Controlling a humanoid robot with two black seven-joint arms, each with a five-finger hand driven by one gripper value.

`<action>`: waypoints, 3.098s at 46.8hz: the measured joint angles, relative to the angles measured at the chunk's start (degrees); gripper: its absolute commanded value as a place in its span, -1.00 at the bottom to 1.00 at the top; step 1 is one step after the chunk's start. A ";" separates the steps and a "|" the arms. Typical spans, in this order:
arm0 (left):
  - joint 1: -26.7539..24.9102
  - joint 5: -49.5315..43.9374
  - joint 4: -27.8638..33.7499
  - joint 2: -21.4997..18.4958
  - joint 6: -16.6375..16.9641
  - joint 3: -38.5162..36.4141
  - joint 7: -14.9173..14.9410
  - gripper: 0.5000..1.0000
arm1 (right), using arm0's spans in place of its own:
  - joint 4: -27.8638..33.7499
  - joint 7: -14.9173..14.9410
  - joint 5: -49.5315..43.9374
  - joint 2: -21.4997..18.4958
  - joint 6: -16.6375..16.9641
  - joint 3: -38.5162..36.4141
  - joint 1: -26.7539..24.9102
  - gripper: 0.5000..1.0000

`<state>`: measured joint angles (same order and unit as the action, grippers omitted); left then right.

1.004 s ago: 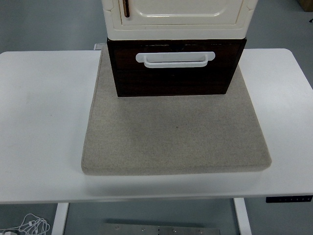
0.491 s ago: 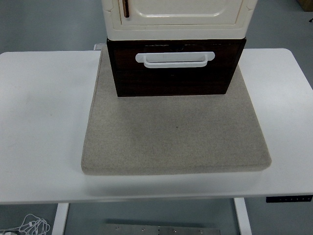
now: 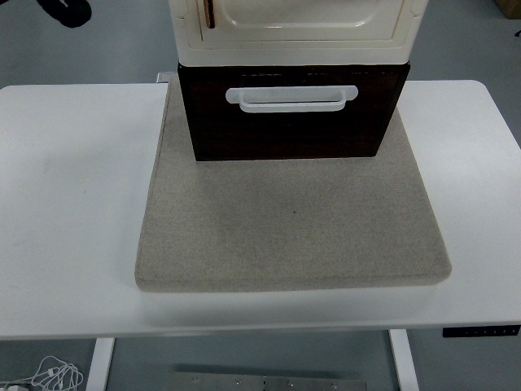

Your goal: Open the drawer under the combination cabinet

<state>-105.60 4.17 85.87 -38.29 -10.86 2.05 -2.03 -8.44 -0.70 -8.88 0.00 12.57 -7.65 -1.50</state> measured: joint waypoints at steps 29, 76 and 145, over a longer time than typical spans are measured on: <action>-11.04 -0.20 -3.22 3.89 -8.94 -25.37 3.23 1.00 | 0.00 -0.01 0.00 0.00 0.00 0.00 0.00 0.70; -11.75 5.60 -12.33 17.83 -8.36 -28.57 17.41 1.00 | 0.00 0.00 0.00 0.00 0.00 0.01 0.01 0.70; -8.58 4.54 -15.90 22.65 -1.91 -28.67 22.34 1.00 | 0.00 0.00 0.00 0.00 0.00 0.00 0.00 0.70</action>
<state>-114.18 8.71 69.96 -15.64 -12.77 -26.63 20.31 -8.44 -0.70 -8.88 0.00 12.57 -7.65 -1.49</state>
